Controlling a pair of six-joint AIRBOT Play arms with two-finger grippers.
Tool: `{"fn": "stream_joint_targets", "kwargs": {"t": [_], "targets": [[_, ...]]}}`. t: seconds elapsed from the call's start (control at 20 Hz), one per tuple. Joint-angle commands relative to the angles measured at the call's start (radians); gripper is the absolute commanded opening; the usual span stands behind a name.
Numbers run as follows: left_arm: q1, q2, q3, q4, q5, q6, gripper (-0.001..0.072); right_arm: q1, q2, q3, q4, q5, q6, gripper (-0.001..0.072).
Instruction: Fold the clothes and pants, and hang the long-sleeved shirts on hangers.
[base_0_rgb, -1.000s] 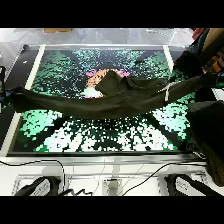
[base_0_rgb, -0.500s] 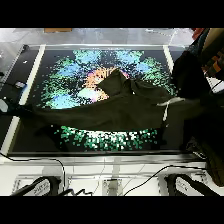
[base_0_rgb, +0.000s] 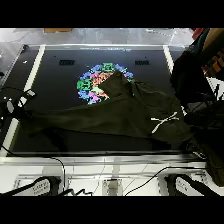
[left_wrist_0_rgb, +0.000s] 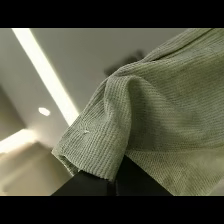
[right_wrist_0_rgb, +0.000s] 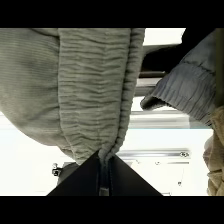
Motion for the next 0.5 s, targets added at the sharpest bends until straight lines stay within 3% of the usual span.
{"fn": "stream_joint_targets", "kwargs": {"t": [0.0, 0.1, 0.15, 0.2, 0.25, 0.4, 0.45], "targets": [[0.003, -0.014, 0.000, 0.023, 0.210, 0.008, 0.0016, 0.002, 0.002, -0.026, 0.010, -0.023, 0.009, 0.0036], [0.003, -0.024, 0.000, 0.022, 0.277, 0.008, 0.0050, 0.002, 0.003, -0.026, 0.012, -0.021, 0.011, 0.0036], [0.003, -0.031, 0.000, 0.021, 0.273, 0.007, 0.0284, 0.002, 0.003, -0.026, 0.014, -0.021, 0.011, 0.0036], [0.003, -0.036, 0.000, 0.014, 0.273, -0.005, 0.0602, 0.002, 0.002, -0.026, 0.014, -0.021, 0.011, 0.0036], [0.007, -0.036, 0.000, 0.011, 0.272, -0.074, 0.0630, 0.002, 0.003, -0.026, 0.014, -0.022, 0.011, 0.0036], [0.042, 0.011, 0.000, 0.018, 0.223, -0.423, 0.0418, 0.002, 0.003, -0.026, 0.014, -0.022, 0.011, 0.0036], [0.080, 0.025, 0.000, 0.014, 0.197, -0.539, 0.0418, 0.002, 0.002, -0.026, 0.014, -0.023, 0.011, 0.0036]]}}
